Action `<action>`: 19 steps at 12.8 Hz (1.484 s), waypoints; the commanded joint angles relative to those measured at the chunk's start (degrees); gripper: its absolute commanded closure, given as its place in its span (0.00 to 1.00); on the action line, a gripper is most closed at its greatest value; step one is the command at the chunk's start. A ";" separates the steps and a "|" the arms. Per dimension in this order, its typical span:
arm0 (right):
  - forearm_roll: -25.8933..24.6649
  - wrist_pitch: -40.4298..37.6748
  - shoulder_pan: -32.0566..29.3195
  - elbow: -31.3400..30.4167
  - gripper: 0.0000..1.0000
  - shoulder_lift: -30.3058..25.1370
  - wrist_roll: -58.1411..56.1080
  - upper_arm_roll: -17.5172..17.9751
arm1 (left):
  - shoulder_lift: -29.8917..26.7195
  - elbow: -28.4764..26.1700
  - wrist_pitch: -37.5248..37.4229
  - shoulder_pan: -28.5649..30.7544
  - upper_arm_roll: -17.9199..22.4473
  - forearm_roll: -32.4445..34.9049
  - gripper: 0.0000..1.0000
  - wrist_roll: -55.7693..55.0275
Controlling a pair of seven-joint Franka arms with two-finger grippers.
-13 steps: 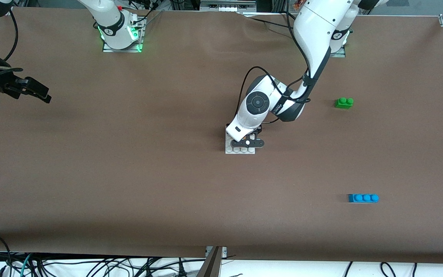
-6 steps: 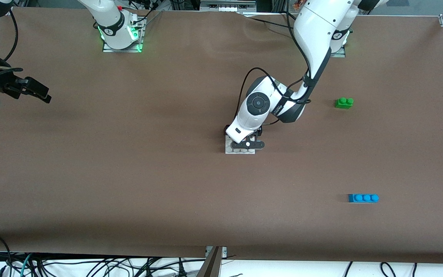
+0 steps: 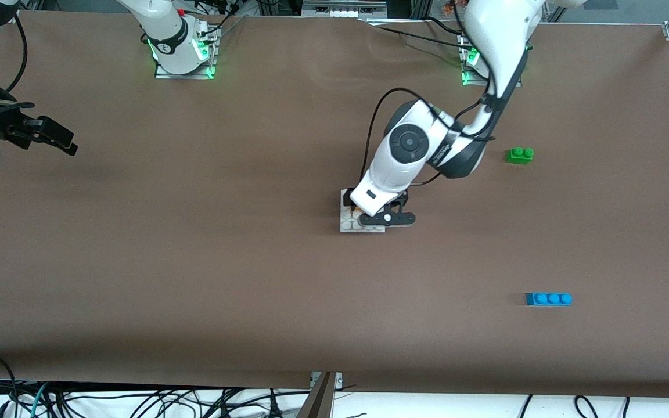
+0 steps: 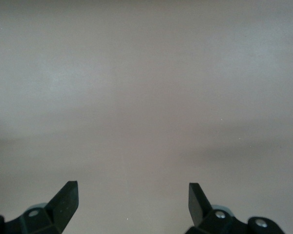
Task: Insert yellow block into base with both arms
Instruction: 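Open the left gripper and raise it away from the base plate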
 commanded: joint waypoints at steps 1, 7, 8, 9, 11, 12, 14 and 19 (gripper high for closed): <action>-0.58 -0.08 -0.64 -0.23 0.00 -0.45 0.26 0.69 | -10.37 -4.94 -7.71 5.22 -0.44 0.64 0.00 1.04; -0.58 -0.08 -0.64 -0.23 0.00 -0.45 0.26 0.69 | -28.83 -8.98 -26.44 19.98 -0.18 1.25 0.00 30.18; -0.58 -0.08 -0.64 -0.23 0.00 -0.45 0.26 0.69 | -30.42 -8.98 -29.08 22.10 0.87 1.52 0.00 33.88; -0.58 -0.08 -0.64 -0.23 0.00 -0.45 0.26 0.69 | -31.39 -8.98 -30.49 22.81 3.06 1.52 0.00 36.18; -0.58 -0.08 -0.64 -0.23 0.00 -0.45 0.26 0.69 | -31.84 -7.41 -34.96 23.87 4.92 2.92 0.00 37.78; -0.58 -0.08 -0.64 -0.23 0.00 -0.45 0.26 0.78 | -31.76 -6.10 -35.60 24.83 4.92 3.97 0.00 37.87; -0.58 -0.08 -0.64 -0.23 0.00 -0.45 0.26 0.69 | -31.75 -5.73 -35.78 24.93 5.10 4.16 0.00 37.79; -0.58 -0.08 -0.64 -0.23 0.00 -0.45 0.26 0.69 | -31.76 -4.94 -35.96 25.46 5.45 4.86 0.00 37.79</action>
